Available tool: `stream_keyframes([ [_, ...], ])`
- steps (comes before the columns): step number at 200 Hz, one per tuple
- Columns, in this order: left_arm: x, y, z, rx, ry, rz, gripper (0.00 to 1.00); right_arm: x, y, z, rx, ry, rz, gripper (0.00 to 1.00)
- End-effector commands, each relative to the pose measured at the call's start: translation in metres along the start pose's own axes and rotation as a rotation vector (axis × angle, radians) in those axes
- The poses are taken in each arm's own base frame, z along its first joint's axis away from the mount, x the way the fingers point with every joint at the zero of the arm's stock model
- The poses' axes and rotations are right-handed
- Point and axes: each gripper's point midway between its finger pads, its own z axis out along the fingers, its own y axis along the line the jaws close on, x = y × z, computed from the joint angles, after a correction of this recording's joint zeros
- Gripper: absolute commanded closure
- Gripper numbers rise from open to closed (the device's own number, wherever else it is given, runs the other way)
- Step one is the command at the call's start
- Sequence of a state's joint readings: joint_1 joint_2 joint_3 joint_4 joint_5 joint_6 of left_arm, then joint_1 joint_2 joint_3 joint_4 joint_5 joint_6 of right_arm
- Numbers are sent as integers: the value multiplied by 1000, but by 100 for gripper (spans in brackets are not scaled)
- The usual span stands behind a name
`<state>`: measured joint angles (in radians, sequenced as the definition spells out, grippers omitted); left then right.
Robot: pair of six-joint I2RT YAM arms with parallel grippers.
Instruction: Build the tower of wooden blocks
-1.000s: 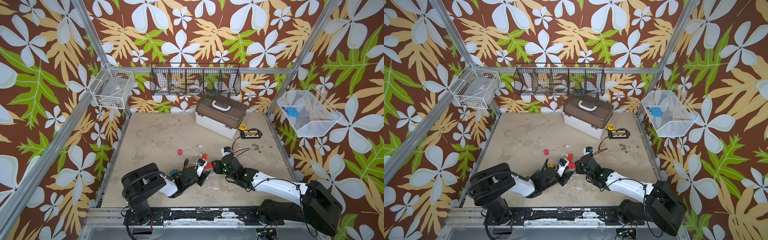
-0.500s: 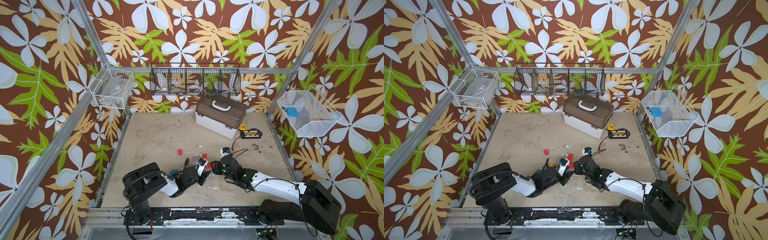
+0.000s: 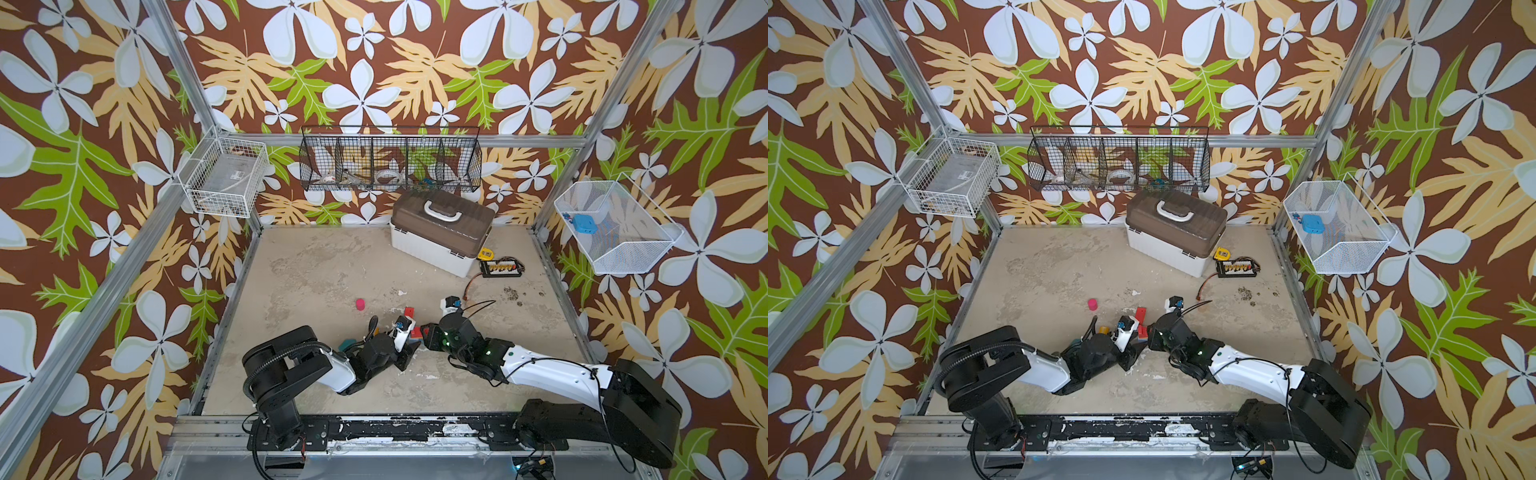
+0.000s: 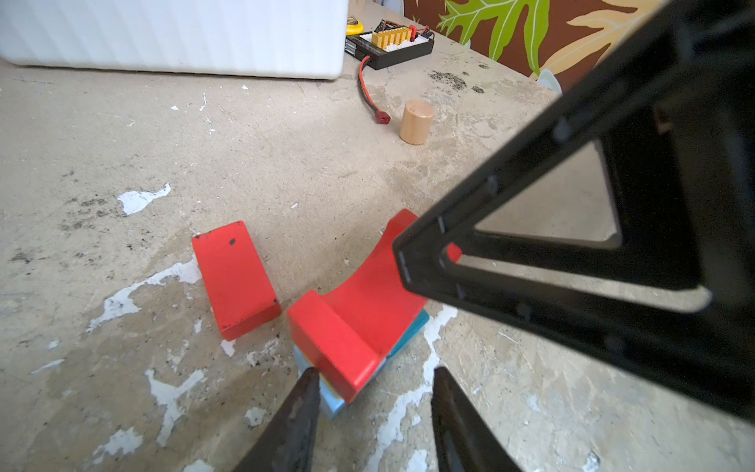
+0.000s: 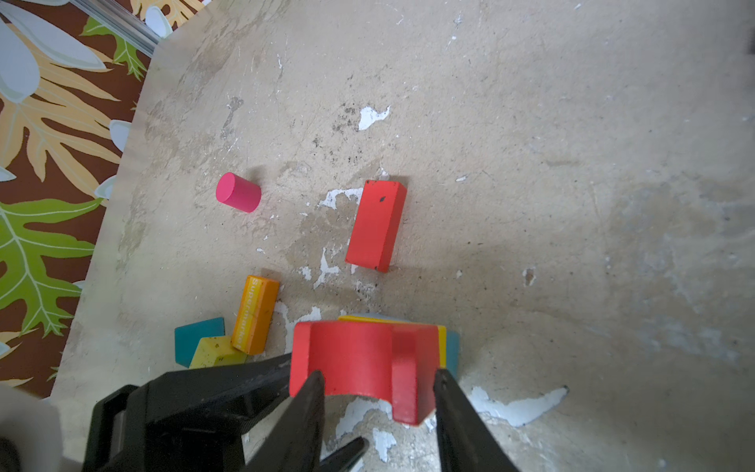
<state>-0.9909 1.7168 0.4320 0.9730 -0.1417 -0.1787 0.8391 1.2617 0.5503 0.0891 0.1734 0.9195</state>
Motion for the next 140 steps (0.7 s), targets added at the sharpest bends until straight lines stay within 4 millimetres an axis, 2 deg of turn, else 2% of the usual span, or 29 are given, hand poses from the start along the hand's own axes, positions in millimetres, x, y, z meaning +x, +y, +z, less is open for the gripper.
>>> stream_keyframes([
  [1,-6,4,-1,-23,-21,3,54,-2,-3,0,21,-12,8,55],
  [81,-16,14,-7,-87,-36,-2,54,-4,-2,-2,19,-23,6,55],
  [140,-14,20,-5,-124,-23,6,54,-4,-3,-2,20,-22,4,55],
])
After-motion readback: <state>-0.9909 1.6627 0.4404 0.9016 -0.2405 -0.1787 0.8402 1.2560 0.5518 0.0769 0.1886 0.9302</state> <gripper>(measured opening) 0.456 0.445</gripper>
